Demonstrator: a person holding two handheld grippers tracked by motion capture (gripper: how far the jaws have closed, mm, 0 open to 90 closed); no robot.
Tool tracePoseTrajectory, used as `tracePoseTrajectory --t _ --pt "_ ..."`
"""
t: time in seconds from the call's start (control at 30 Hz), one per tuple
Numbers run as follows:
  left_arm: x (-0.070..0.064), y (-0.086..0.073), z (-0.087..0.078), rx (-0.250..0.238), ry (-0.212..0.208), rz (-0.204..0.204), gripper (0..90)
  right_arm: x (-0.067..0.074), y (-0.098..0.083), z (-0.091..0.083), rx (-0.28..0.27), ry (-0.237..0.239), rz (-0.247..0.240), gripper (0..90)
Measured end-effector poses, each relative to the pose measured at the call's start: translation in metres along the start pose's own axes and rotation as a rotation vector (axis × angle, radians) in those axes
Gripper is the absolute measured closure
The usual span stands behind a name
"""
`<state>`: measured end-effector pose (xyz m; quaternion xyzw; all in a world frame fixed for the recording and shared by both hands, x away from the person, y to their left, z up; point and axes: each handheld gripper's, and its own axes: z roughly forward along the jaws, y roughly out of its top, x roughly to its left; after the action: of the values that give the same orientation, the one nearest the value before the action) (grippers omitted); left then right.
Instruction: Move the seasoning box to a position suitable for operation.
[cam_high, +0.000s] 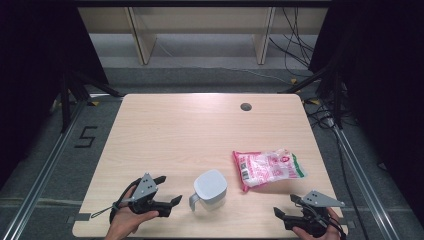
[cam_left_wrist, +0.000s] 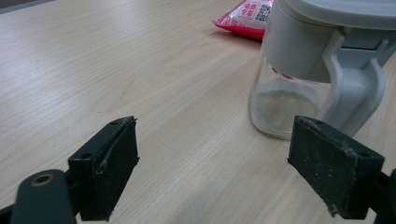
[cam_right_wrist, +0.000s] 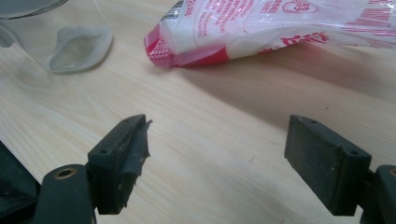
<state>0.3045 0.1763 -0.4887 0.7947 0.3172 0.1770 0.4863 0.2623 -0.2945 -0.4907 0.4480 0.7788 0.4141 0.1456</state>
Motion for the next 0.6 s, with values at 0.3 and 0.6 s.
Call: tracePoseTrajectory --t 0.3,0.6 --pt "-0.0022 0.0038 -0.0040 0.007 -0.036 0.019 16.6 0.0003 0.0004 -0.0005 0.006 -0.007 0.005 22.3" --pt "-0.0084 0.0077 -0.0069 -0.016 -0.098 0.026 29.1 -0.0021 0.0005 0.0004 -0.006 -0.023 -0.041 22.2"
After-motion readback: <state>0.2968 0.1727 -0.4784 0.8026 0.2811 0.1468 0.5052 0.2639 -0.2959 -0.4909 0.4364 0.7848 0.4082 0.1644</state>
